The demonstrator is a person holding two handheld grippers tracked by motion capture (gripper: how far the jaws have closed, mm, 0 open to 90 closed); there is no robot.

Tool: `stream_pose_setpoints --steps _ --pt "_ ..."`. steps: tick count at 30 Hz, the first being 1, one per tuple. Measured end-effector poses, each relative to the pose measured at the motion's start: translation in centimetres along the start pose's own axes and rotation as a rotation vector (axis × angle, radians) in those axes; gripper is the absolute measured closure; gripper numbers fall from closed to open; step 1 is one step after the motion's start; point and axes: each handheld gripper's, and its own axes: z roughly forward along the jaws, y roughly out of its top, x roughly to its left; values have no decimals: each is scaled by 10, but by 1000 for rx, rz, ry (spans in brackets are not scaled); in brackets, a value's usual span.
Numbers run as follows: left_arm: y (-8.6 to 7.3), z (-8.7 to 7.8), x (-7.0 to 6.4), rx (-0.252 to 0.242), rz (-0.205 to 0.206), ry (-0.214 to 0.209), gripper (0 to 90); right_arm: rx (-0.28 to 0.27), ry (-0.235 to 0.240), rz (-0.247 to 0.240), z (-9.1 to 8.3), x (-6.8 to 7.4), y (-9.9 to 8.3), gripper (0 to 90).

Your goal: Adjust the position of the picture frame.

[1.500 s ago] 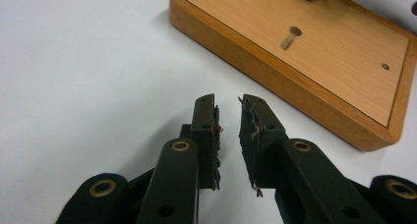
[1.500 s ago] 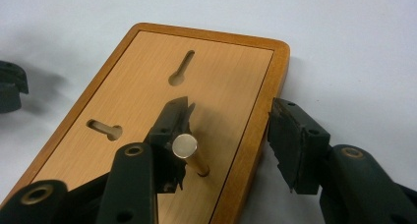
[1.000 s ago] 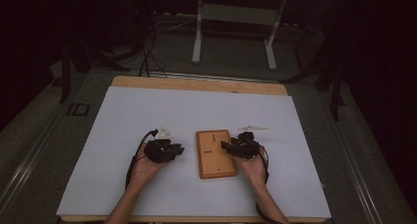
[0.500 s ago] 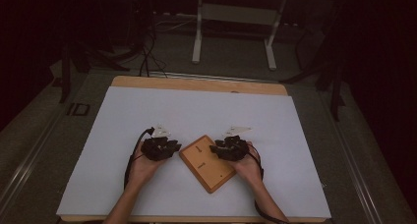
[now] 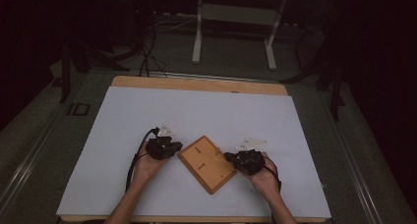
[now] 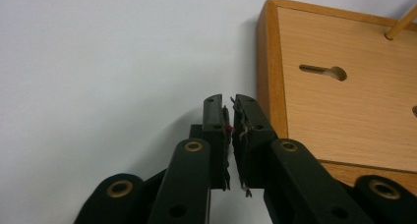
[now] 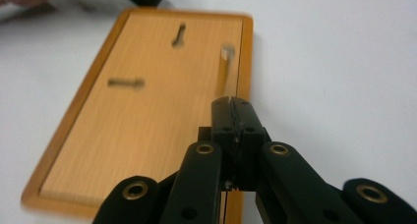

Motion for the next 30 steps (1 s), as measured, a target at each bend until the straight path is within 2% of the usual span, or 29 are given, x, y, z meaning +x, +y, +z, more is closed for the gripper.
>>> stream_pose_setpoints --steps 9,14,18,21,24,30 --pt "0 3 -3 19 18 -12 870 52 -8 -27 -24 7 -35 900" --pt "0 3 -4 22 17 -14 871 102 -9 -57 -26 15 -48 900" --pt "-1 2 -3 28 17 -19 881 133 -22 -72 -20 18 -50 900" --pt "-1 1 -4 30 16 -19 893 140 -21 -66 -18 16 -47 900" --pt "-2 -1 -4 38 12 -18 898 136 -24 -50 -16 12 -47 900" --pt "-8 -8 -4 50 -17 -20 900 139 -69 -27 -5 0 -36 900"
